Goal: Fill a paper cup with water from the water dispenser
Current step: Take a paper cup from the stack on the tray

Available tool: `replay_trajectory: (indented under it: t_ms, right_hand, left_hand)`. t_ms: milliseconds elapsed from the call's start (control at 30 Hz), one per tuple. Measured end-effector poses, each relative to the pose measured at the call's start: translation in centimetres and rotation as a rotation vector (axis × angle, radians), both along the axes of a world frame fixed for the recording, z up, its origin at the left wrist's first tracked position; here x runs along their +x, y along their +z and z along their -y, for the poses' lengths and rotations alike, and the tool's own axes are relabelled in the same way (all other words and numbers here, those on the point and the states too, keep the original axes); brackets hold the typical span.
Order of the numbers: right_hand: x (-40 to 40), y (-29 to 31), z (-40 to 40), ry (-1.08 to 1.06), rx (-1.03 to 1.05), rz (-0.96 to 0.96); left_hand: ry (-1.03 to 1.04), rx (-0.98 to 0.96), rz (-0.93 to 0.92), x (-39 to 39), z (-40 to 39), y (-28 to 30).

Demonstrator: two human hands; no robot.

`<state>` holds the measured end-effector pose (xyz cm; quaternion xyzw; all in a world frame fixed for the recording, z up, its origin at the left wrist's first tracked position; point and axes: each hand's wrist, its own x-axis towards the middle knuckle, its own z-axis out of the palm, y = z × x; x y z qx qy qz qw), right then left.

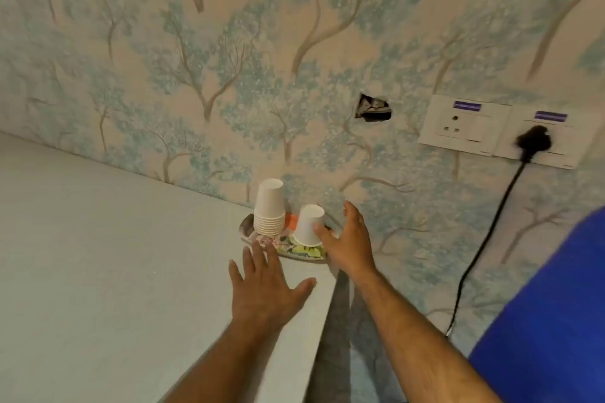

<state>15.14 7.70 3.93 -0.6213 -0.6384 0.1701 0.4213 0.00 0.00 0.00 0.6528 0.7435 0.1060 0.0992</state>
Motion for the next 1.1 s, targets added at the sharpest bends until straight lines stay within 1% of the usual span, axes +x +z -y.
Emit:
replay_trajectory:
  t_ms: [100,267,533,667,767,933,1033,1100]
  right_hand:
    - [-1.1,-0.1,-1.9,0.007,-0.033,0.002]
    - [-2.5,-0.2,-4.2,0.019,-0.058,0.068]
    - [-3.3,-0.9,-4.9,0.029,-0.069,0.081]
    - [-2.8,-0.3,-4.3,-0.009,-0.033,0.036]
    - [-2.6,0.3,-3.5,-0.046,0.039,-0.101]
    - [-2.4,1.7,-0.8,-0.08,0.112,-0.459]
    - [-2.3,2.6,1.3,-0.086,0.045,-0.762]
    - [-2.0,3.2,3.0,-0.042,-0.02,-1.042]
  left_hand:
    - [0.029,-0.066,-0.055,0.1,-0.3,-0.2]
    - [0.025,-0.128,-0.119,0.2,-0.9,-0.5]
    - [0.041,-0.132,-0.113,0.2,-1.1,-0.8]
    - [0.042,-0.138,-0.114,0.3,-1.2,-0.7]
    - [0.042,-0.132,-0.109,0.3,-1.0,-0.5]
    - [0.044,-0.092,-0.09,0.3,-0.6,-0.2]
    - [0.05,-0.077,-0.103,0.4,-0.4,0.0]
    - [0.052,-0.06,-0.111,0.6,0.2,0.1]
